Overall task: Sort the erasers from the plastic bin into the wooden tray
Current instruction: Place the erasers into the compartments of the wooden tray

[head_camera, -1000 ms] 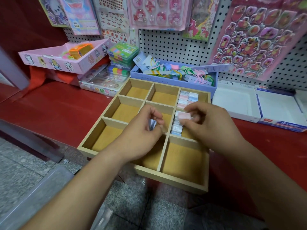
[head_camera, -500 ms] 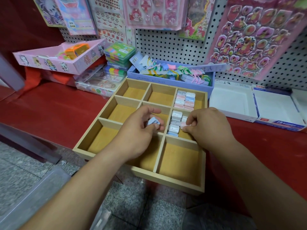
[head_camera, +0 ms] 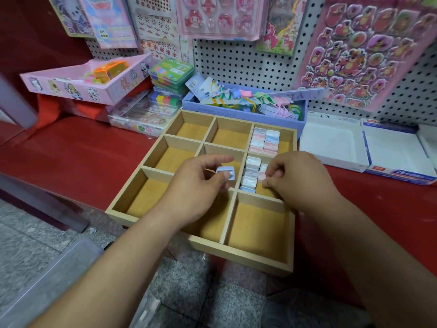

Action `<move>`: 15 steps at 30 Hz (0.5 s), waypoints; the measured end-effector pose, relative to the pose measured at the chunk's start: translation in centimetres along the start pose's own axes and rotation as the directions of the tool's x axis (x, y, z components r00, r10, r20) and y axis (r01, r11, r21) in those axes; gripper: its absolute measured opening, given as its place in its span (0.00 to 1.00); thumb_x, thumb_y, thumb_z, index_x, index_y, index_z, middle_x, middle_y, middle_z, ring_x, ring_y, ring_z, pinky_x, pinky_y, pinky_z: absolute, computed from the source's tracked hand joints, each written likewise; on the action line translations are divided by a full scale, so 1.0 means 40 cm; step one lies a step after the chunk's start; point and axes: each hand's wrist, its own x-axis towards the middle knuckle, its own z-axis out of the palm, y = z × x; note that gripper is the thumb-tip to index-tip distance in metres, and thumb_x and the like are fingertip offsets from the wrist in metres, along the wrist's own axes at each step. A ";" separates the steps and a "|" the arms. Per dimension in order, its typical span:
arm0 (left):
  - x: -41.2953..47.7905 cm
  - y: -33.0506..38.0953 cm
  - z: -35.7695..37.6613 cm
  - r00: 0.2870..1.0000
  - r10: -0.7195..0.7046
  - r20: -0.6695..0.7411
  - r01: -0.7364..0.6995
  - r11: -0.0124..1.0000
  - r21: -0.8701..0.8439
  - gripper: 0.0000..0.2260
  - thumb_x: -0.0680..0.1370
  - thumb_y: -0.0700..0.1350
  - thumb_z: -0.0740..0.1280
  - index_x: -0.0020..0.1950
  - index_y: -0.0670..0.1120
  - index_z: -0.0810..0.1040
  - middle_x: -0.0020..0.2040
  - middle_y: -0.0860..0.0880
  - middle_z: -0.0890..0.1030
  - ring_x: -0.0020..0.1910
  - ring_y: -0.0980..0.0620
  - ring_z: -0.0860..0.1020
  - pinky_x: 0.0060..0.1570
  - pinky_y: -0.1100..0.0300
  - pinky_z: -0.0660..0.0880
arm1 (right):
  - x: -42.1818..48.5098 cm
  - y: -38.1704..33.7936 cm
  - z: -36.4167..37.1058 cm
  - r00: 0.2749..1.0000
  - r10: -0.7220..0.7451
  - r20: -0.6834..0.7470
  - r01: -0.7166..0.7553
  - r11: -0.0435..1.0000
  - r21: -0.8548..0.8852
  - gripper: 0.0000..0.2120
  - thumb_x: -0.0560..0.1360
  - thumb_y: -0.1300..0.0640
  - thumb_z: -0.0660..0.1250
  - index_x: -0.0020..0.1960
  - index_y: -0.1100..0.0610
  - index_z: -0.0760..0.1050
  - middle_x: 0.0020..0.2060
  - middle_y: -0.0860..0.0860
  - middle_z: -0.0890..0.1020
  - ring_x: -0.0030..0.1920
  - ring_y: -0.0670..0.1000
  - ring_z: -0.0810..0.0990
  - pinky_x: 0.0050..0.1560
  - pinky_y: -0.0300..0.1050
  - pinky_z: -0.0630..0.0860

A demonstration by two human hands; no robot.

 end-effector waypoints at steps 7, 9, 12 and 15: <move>0.000 0.012 0.014 0.999 -0.010 0.046 0.017 0.990 -0.138 0.07 0.76 0.32 0.72 0.46 0.41 0.77 0.33 0.43 0.81 0.31 0.49 0.80 0.39 0.58 0.77 | -0.058 -0.063 0.000 0.908 -0.406 -0.106 0.418 0.855 0.307 0.11 0.67 0.52 0.80 0.47 0.47 0.81 0.42 0.42 0.79 0.44 0.44 0.78 0.44 0.37 0.72; -0.002 0.012 0.014 0.999 -0.007 0.048 0.015 0.986 -0.165 0.07 0.76 0.33 0.73 0.45 0.41 0.76 0.32 0.43 0.81 0.30 0.49 0.80 0.38 0.58 0.77 | -0.057 -0.065 0.008 0.910 -0.395 -0.126 0.415 0.864 0.285 0.10 0.68 0.54 0.80 0.45 0.48 0.81 0.40 0.41 0.77 0.43 0.44 0.77 0.42 0.36 0.71; -0.004 0.016 0.014 0.999 -0.013 0.047 0.021 0.983 -0.180 0.05 0.77 0.34 0.72 0.45 0.39 0.76 0.29 0.45 0.80 0.28 0.51 0.79 0.32 0.65 0.74 | -0.052 -0.062 0.010 0.914 -0.387 -0.125 0.406 0.885 0.227 0.10 0.69 0.58 0.79 0.45 0.49 0.80 0.39 0.41 0.76 0.42 0.42 0.76 0.42 0.40 0.73; -0.001 0.016 0.015 1.000 -0.007 0.019 0.010 0.988 -0.154 0.06 0.78 0.33 0.70 0.44 0.42 0.77 0.33 0.42 0.82 0.30 0.52 0.79 0.33 0.66 0.73 | -0.050 -0.058 0.003 0.929 -0.355 -0.107 0.369 0.913 0.175 0.08 0.71 0.57 0.78 0.46 0.49 0.80 0.38 0.42 0.78 0.40 0.42 0.77 0.42 0.44 0.76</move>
